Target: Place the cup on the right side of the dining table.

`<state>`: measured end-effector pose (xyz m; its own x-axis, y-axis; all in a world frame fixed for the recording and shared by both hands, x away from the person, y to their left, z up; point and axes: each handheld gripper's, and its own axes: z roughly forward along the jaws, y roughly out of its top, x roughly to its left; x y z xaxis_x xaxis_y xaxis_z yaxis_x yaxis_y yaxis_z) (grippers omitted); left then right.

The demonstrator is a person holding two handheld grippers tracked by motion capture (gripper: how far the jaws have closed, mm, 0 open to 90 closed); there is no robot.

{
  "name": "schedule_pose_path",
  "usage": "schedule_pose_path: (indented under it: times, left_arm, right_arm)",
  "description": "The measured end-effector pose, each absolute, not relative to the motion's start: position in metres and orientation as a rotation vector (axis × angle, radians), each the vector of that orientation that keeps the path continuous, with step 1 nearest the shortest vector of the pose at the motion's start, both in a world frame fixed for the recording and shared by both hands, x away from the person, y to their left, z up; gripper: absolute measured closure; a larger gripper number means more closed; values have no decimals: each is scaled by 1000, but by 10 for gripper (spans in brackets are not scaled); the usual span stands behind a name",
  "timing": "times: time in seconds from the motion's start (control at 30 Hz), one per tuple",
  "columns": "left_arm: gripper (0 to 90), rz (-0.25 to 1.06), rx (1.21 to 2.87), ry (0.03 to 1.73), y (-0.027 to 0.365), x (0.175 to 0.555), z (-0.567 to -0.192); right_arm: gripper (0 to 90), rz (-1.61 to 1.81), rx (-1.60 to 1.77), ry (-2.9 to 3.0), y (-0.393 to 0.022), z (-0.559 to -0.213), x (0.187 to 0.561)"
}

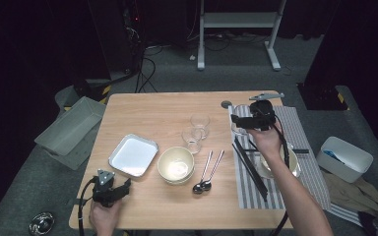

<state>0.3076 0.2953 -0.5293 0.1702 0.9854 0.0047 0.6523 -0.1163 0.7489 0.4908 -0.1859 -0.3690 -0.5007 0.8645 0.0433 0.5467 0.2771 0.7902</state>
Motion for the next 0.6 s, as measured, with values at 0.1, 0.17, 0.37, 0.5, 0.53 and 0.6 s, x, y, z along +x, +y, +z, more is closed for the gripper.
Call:
schedule_pose_path:
  times: [0.1, 0.17, 0.37, 0.5, 0.53, 0.6]
  left_arm:
    - [298, 702, 1841, 1547, 295, 308, -529]
    - [298, 702, 1841, 1547, 295, 308, -529]
    - [298, 702, 1841, 1547, 295, 308, -529]
    - [298, 702, 1842, 1547, 295, 308, -529]
    - [298, 702, 1841, 1547, 295, 308, -529]
    - [298, 703, 1843, 1547, 295, 308, -529]
  right_arm:
    - [181, 1092, 1287, 2144, -190, -369, 491]
    - [181, 1094, 1287, 2140, -192, -368, 491]
    - [181, 1112, 1295, 2105, -202, -366, 491]
    - [181, 1101, 1307, 2111, -205, -367, 491]
    - [181, 1094, 1310, 2113, -207, -368, 492]
    - [181, 1091, 1320, 2112, -210, -369, 493]
